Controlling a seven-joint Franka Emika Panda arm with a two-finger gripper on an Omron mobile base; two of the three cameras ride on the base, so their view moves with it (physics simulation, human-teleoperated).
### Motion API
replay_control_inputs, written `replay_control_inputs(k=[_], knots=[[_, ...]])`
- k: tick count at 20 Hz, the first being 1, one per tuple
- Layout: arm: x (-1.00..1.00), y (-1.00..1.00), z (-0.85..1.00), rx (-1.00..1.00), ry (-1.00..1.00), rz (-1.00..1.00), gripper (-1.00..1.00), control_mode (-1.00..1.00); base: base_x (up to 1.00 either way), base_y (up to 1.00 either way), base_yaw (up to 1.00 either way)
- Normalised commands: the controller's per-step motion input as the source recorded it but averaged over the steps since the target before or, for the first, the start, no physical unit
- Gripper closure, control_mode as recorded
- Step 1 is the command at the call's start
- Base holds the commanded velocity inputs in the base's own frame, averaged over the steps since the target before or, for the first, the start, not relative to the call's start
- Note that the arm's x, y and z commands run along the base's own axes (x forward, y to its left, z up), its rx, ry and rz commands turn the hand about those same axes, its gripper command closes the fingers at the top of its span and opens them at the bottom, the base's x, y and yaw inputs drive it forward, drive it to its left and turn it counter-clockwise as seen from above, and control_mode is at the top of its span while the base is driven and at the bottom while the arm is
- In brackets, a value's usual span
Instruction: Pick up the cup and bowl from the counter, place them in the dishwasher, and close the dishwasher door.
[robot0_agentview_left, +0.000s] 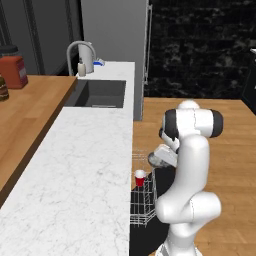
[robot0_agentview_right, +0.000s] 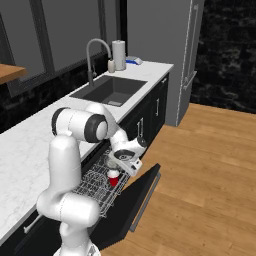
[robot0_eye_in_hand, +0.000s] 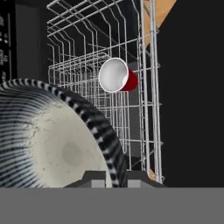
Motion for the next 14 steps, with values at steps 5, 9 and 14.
replay_control_inputs(k=[5, 9, 14], knots=[[-0.52, 0.36, -0.35, 0.00, -0.01, 0.05, 1.00, -1.00, 0.00, 0.00, 0.00], [-0.34, 0.51, -0.38, 0.01, 0.00, 0.08, 1.00, -1.00, 0.00, 0.00, 0.00], [0.00, 0.37, -0.38, 0.00, 0.00, 0.05, 1.00, -1.00, 0.00, 0.00, 0.00]])
